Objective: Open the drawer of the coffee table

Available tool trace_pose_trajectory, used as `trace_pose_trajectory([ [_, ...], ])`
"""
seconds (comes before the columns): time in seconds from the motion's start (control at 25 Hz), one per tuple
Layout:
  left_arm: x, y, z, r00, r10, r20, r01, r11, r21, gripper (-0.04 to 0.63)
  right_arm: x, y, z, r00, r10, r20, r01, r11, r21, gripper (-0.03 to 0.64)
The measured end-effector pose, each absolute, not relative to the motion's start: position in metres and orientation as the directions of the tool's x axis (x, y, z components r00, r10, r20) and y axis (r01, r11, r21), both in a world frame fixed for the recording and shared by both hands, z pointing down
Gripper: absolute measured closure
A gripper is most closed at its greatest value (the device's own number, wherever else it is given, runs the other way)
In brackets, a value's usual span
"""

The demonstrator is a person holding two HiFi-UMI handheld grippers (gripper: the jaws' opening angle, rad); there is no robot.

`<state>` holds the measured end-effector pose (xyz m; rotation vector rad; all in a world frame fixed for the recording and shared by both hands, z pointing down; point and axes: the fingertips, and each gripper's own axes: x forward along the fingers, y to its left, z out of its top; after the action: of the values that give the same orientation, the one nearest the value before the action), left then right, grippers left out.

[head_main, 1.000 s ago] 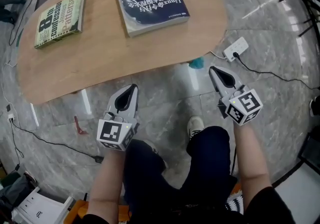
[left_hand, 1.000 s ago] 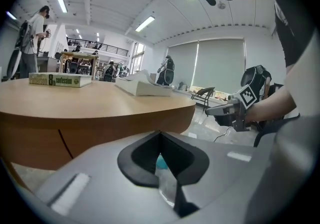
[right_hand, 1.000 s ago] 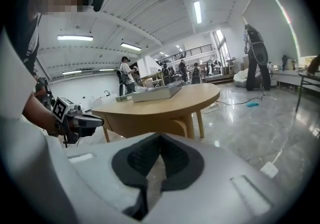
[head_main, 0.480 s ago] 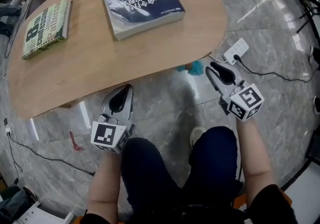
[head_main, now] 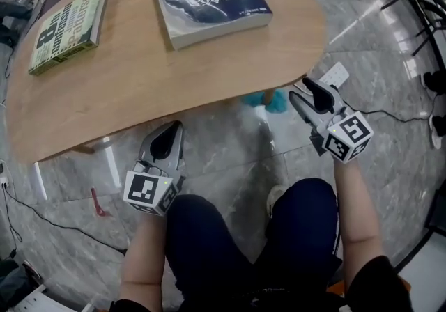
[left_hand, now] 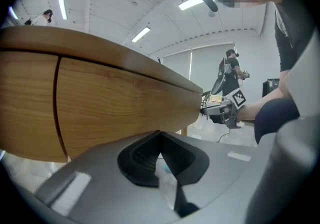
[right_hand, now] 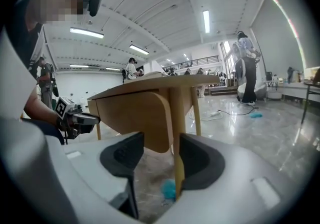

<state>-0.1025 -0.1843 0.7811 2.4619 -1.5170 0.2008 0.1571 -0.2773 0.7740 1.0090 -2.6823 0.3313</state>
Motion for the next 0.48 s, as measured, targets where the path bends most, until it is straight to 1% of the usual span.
trace_pose_trajectory([
  [0.2, -0.12, -0.176, 0.779, 0.436, -0.867, 0.243, -0.899, -0.43, 0.079, 0.594, 0.151, -0.287, 0.779, -0.73, -0.606, 0.316, -0.662, 0.742, -0.108, 0.39],
  [0.48, -0.142, -0.172, 0.786, 0.385, -0.888, 0.252, -0.922, -0.378, 0.077, 0.594, 0.14, -0.297, 0.779, -0.775, -0.55, 0.311, -0.606, 0.787, -0.117, 0.387],
])
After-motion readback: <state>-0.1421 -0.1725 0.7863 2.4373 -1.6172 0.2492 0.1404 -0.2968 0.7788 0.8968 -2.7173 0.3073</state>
